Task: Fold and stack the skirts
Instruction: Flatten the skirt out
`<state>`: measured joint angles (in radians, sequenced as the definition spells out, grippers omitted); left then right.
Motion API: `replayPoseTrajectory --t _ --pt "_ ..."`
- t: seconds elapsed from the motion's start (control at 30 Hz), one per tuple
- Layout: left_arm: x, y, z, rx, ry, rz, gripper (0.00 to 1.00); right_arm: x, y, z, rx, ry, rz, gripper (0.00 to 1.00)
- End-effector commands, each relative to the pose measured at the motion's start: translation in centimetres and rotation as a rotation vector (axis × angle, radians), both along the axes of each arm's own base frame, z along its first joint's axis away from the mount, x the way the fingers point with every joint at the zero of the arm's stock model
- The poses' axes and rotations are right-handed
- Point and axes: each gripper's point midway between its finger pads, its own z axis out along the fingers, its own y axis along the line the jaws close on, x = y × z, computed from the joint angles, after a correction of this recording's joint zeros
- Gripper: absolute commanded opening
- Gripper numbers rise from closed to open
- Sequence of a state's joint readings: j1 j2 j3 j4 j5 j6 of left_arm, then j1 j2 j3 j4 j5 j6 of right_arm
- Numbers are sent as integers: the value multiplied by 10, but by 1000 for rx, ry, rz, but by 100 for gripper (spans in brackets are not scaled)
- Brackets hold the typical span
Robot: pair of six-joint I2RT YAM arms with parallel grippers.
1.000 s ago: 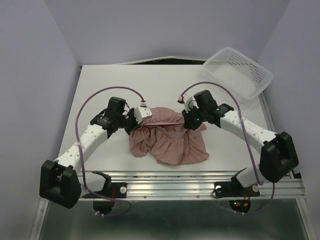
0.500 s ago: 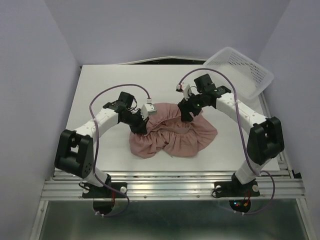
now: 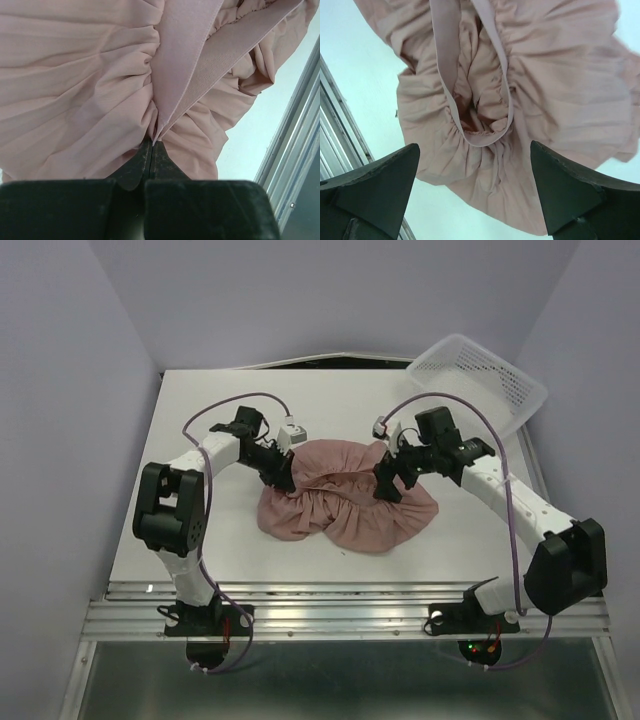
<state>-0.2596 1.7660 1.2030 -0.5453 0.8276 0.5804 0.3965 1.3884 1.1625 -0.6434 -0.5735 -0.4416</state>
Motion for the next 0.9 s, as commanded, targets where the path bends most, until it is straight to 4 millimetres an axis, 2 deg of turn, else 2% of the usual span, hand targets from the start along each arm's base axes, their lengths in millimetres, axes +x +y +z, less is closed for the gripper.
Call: replayPoseTrajectory --t 0.0,0.03,0.1,0.13,0.2,0.3,0.33,0.37,0.43,0.47,0.53,0.57,0.63,0.67,0.73,0.77,0.8,0.87 --pt "2 -7 15 -41 21 -8 0 6 12 -24 13 -59 33 96" --pt "2 -7 14 -40 24 -9 0 16 13 -25 15 -102 23 96" --pt "4 -7 15 -37 20 -9 0 18 15 -40 -4 -107 27 96" --pt "4 -7 15 -35 18 -7 0 23 19 -40 -4 -138 29 96" --pt "5 -6 16 -31 8 -8 0 30 16 -52 -33 -148 14 95" --pt "6 -4 17 -20 -2 -4 3 30 25 -53 -19 -164 35 83" --pt "7 -4 18 -18 -12 -3 6 31 26 -51 -12 -172 36 69" --pt "9 -3 22 -12 -35 0 15 29 30 -50 -9 -179 45 61" --pt "11 0 27 1 -85 -10 22 27 29 -46 -7 -198 56 45" --pt "16 3 37 14 -146 -6 27 27 28 -44 -9 -205 56 25" --pt "19 8 47 39 -225 -32 30 27 27 -37 -16 -215 58 1" --pt "19 10 58 42 -274 -44 32 27 26 -33 -16 -224 60 1" --pt "22 14 67 72 -361 -94 35 28 25 -28 -22 -222 54 1" --pt "20 17 74 96 -396 -109 39 32 27 -17 -15 -244 47 1" --pt "18 17 81 118 -447 -144 43 35 28 -8 -8 -247 39 1" --pt "14 16 84 134 -484 -179 45 39 31 4 3 -261 36 1" --pt "13 14 85 142 -502 -196 50 39 31 7 6 -253 38 1" --pt "9 5 90 154 -553 -228 53 40 35 14 19 -252 49 1"
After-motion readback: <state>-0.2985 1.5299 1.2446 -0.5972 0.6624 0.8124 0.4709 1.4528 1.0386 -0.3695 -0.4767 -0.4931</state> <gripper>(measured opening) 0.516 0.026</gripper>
